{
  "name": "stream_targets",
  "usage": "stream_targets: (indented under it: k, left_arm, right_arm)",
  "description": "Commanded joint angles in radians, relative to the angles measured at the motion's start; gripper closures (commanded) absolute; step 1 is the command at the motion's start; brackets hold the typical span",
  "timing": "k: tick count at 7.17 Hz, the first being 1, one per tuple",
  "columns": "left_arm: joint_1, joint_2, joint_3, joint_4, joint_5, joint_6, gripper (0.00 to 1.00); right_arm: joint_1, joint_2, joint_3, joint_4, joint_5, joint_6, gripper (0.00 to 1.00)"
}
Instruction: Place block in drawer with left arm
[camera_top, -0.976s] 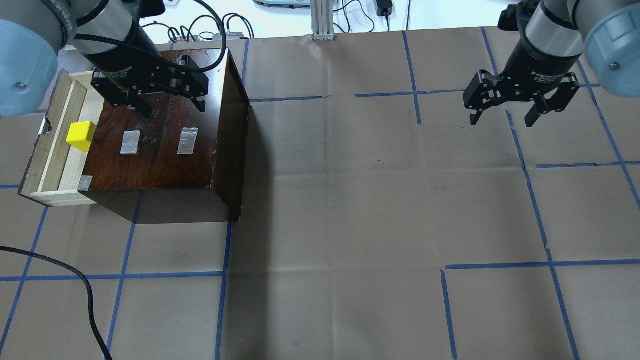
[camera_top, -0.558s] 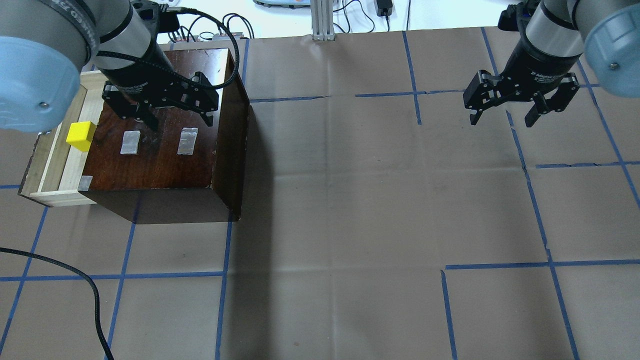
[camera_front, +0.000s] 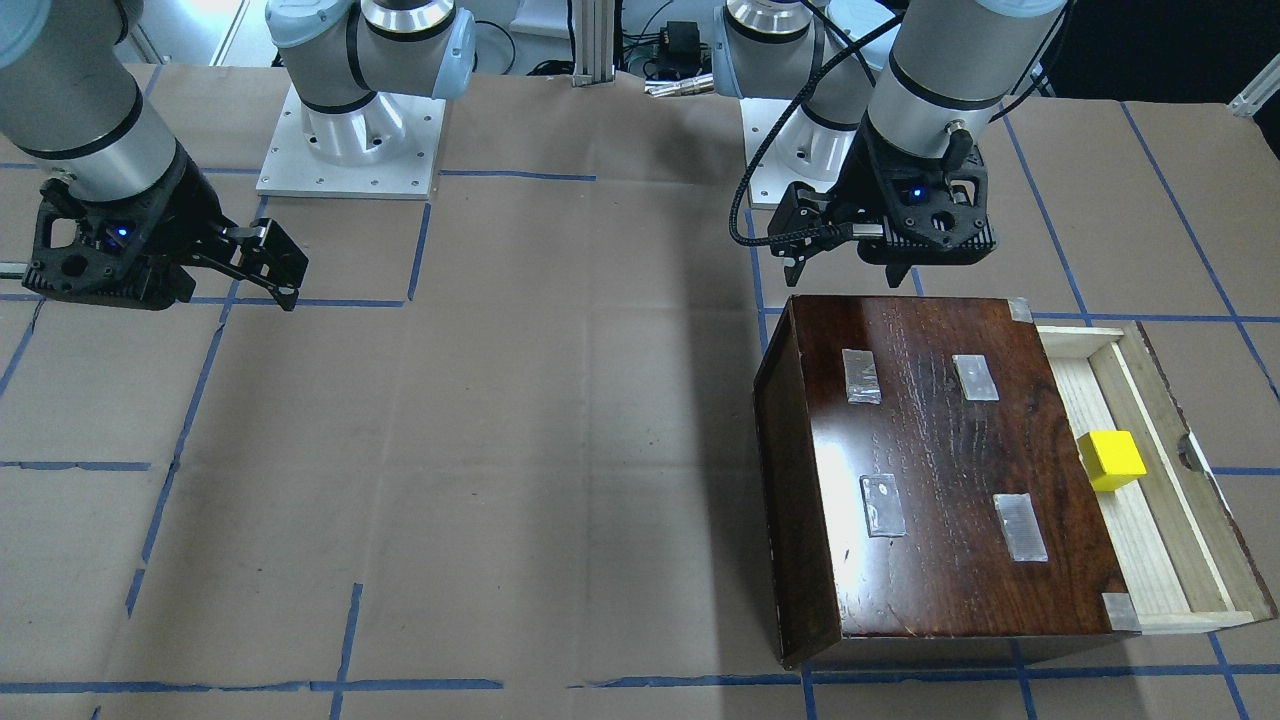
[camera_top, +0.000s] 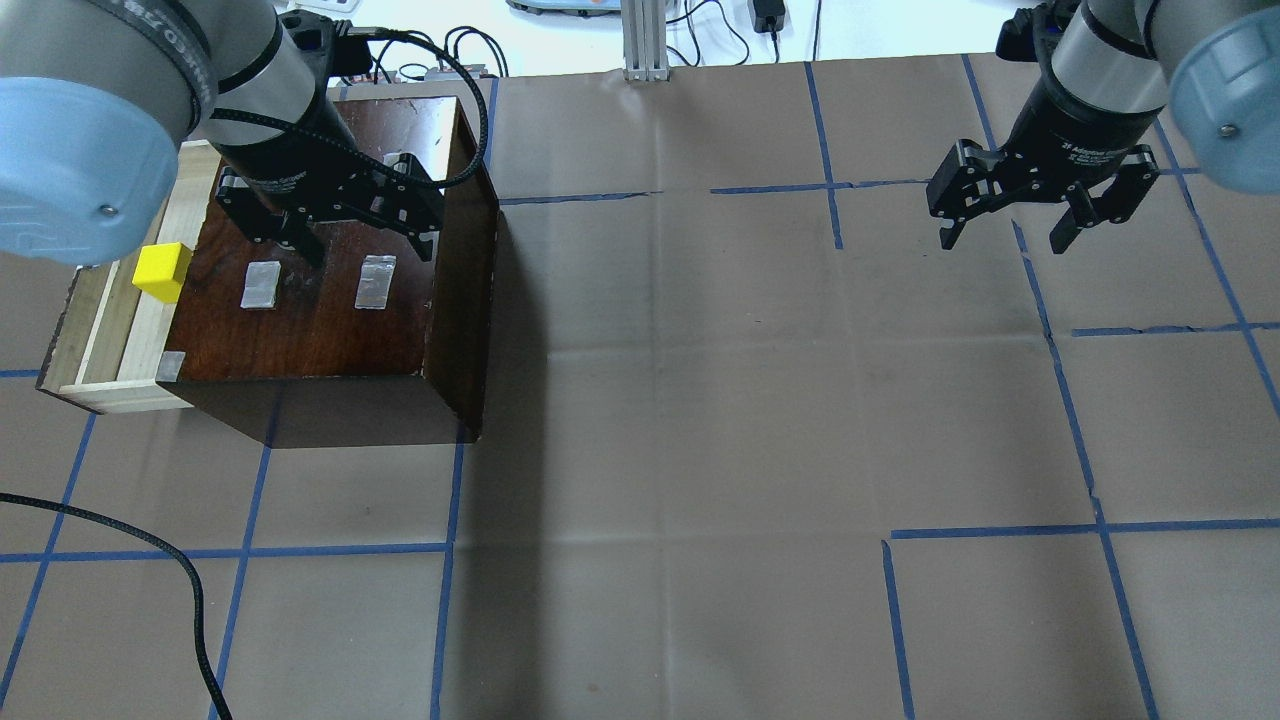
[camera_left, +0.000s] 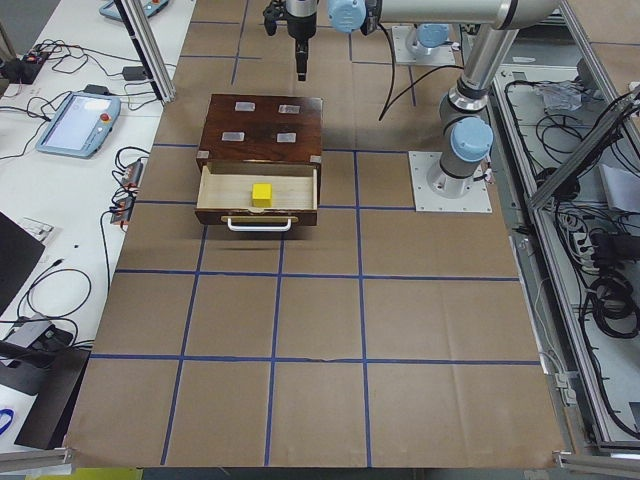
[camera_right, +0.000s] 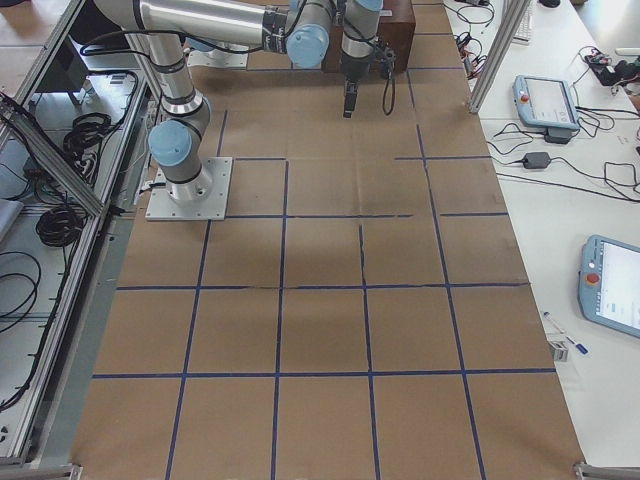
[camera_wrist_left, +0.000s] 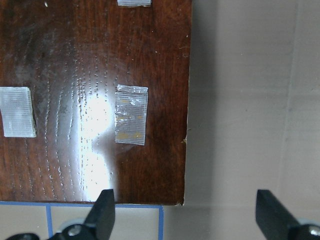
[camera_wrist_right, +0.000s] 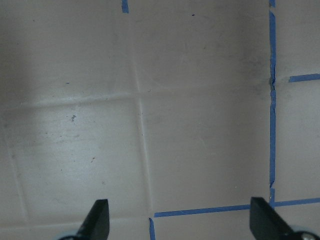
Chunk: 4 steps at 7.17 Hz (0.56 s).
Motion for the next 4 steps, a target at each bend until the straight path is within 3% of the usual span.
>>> stream_targets:
  k: [1,4]
  left_arm:
    - [0.000,0.007,-0.002,0.000,0.000,0.013,0.02]
    - [0.000,0.007,-0.004,0.000,0.005,0.013,0.02]
  right_arm:
    - [0.000,0.000,0.001,-0.001,0.000,0.000,0.00]
    - [0.000,0.000,0.001,-0.001,0.000,0.000,0.00]
